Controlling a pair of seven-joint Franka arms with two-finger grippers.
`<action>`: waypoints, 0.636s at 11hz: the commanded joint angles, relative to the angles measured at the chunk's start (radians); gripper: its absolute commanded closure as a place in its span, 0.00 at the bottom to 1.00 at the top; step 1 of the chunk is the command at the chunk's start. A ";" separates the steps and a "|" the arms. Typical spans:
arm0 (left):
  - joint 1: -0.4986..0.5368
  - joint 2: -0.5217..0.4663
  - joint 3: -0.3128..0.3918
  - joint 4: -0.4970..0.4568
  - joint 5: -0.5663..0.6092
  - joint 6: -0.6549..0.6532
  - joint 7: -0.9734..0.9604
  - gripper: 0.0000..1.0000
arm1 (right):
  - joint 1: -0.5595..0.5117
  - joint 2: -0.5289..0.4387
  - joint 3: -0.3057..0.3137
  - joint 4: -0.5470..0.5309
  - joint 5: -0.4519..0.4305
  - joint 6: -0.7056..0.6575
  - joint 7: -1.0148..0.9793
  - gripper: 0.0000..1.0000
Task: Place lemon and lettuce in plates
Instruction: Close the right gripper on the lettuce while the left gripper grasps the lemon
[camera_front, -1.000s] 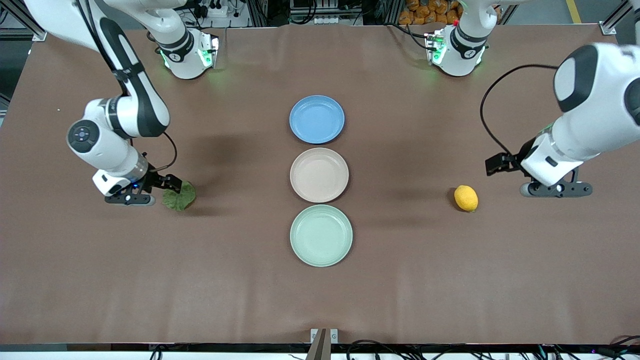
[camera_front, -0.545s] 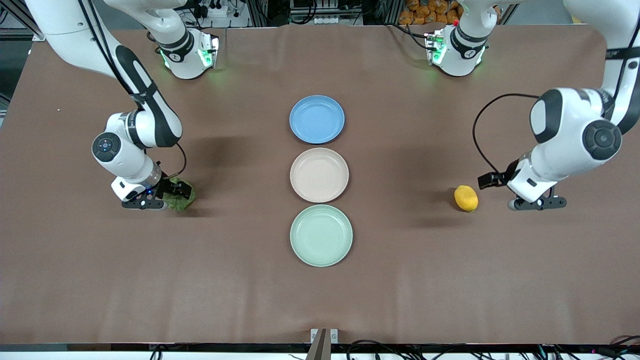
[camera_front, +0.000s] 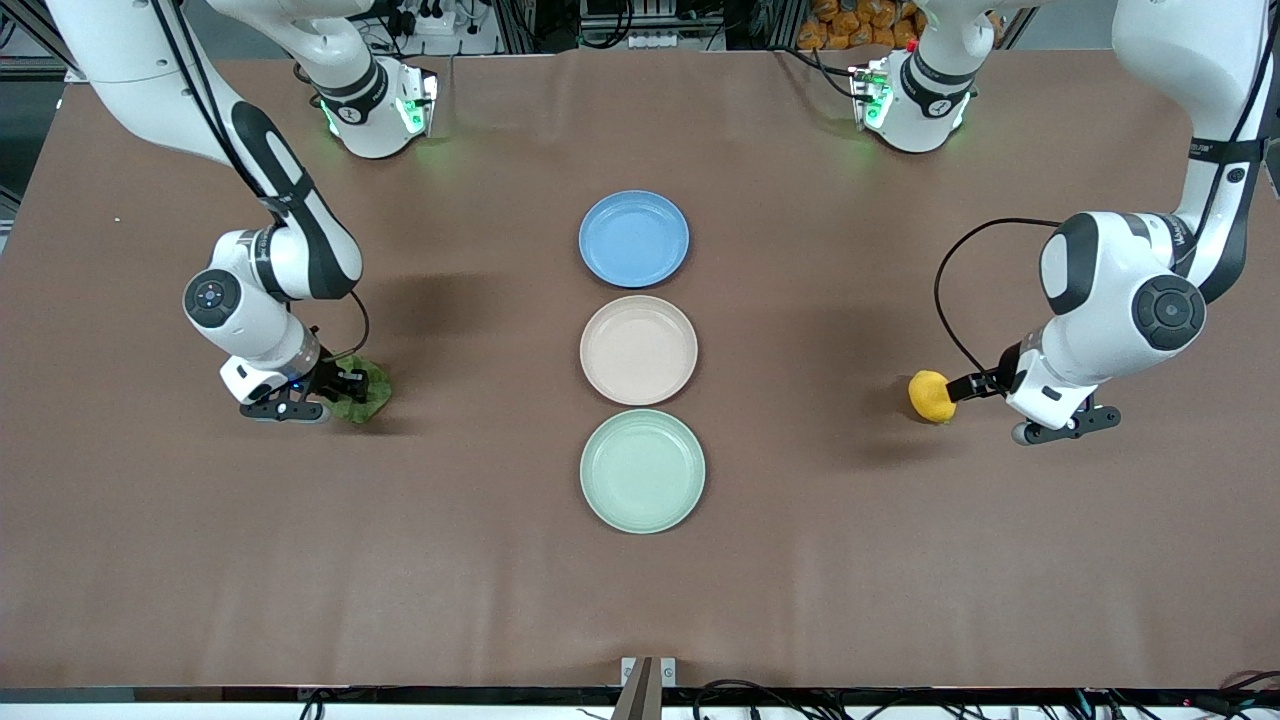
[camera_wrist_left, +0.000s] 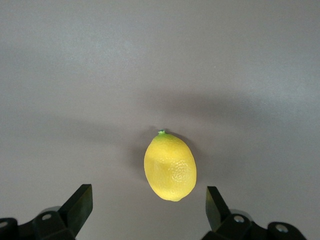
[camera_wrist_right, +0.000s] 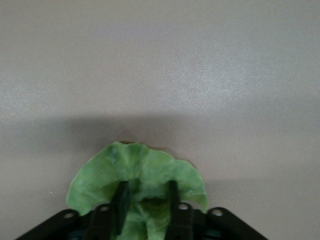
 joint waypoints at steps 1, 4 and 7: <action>0.008 0.022 -0.004 -0.026 0.026 0.001 -0.088 0.00 | -0.004 0.006 0.005 0.007 -0.015 0.008 0.039 1.00; -0.025 0.088 -0.004 -0.015 0.026 0.002 -0.168 0.00 | 0.004 -0.001 0.007 0.014 -0.015 -0.011 0.091 1.00; -0.045 0.146 -0.002 0.006 0.028 0.015 -0.182 0.00 | 0.003 0.002 0.007 0.017 -0.015 -0.014 0.094 0.52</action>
